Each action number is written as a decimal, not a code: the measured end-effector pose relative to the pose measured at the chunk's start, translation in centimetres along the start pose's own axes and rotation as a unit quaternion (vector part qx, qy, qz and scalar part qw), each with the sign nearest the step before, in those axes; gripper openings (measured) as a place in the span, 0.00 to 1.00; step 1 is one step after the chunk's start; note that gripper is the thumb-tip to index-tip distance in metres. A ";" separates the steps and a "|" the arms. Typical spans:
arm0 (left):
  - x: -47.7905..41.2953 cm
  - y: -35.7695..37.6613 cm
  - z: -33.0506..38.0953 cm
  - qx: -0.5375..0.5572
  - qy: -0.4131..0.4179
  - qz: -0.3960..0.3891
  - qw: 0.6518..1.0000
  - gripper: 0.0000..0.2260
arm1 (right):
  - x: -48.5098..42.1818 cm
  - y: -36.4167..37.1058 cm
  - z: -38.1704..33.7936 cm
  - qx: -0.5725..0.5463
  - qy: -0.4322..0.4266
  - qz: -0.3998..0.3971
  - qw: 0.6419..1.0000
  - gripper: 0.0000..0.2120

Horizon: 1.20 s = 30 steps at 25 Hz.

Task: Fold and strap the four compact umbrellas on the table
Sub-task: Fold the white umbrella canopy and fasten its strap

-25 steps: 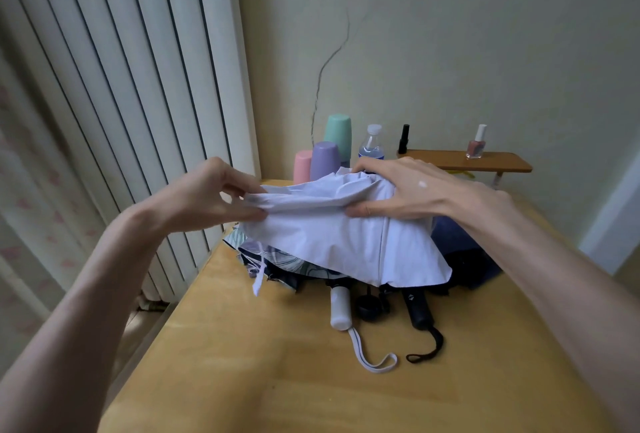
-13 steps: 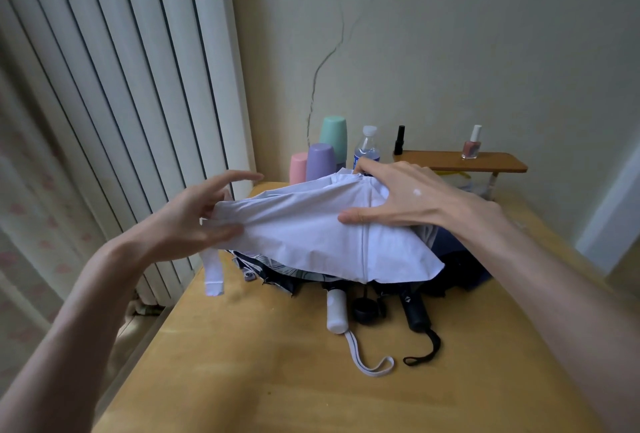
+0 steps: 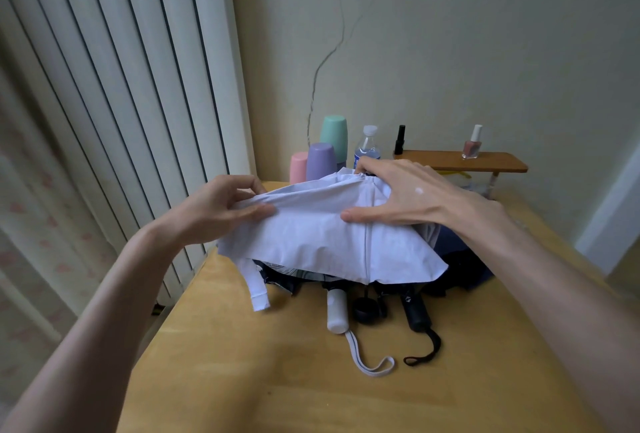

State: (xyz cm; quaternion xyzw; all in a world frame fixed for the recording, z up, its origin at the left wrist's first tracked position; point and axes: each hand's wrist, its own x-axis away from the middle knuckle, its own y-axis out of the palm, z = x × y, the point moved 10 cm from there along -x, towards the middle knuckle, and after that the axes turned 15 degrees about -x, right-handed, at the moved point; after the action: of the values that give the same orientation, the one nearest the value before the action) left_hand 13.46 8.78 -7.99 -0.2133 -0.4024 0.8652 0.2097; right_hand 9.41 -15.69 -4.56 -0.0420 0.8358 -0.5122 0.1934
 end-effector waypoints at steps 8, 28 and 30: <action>-2.9 3.8 3.3 -0.158 0.036 -0.115 0.980 0.26 | -0.8 0.5 -1.1 -0.008 -0.008 -0.012 1.000 0.32; -6.2 5.2 6.7 -0.036 0.103 -0.143 0.984 0.11 | -1.7 1.2 -0.7 -0.053 -0.038 -0.016 0.998 0.19; -6.5 4.5 5.9 -0.058 0.093 -0.117 0.987 0.14 | -1.7 1.2 -0.6 -0.037 -0.039 -0.009 0.999 0.20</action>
State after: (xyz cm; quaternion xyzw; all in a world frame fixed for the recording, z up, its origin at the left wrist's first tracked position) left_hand 14.72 -0.90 -6.74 -0.2560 -0.4524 0.7867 0.3329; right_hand 10.93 -14.15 -4.83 -0.0768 0.8458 -0.4804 0.2191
